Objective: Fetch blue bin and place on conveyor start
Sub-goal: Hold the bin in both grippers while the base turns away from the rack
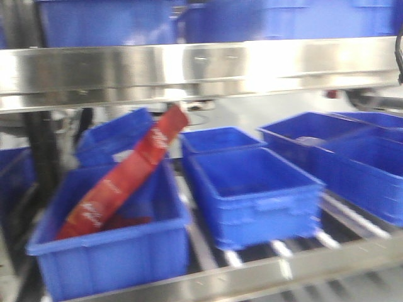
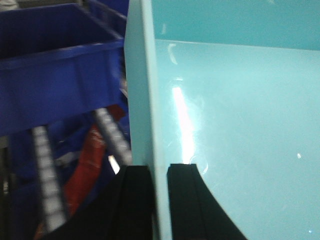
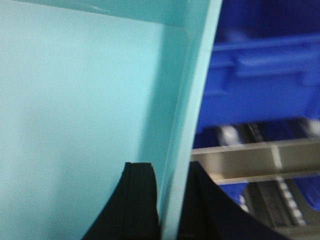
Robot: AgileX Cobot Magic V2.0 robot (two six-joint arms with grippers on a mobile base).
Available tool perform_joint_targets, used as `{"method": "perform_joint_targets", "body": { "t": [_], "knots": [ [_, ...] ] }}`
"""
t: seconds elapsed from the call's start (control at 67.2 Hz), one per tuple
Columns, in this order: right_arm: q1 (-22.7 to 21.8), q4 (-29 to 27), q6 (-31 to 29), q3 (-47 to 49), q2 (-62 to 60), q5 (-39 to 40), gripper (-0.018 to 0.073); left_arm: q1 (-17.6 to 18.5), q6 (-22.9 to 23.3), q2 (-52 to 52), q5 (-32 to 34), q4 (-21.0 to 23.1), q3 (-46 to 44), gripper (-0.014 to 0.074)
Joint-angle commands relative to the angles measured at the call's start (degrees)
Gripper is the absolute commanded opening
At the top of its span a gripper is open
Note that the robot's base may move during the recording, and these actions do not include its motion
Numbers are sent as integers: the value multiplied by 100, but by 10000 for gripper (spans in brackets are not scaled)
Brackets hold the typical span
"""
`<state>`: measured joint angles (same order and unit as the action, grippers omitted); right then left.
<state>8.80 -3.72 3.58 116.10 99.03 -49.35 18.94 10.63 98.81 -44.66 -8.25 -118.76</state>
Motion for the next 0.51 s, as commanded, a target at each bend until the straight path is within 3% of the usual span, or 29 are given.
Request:
{"method": "perform_joint_targets", "body": {
  "t": [0.0,0.491],
  "knots": [
    [57,-224,-139,36,-31,186,-151,75,-3,-94,591,399,-71,-111],
    [57,-224,-139,36,-31,186,-151,75,-3,-94,591,399,-71,-111]
  ]
}}
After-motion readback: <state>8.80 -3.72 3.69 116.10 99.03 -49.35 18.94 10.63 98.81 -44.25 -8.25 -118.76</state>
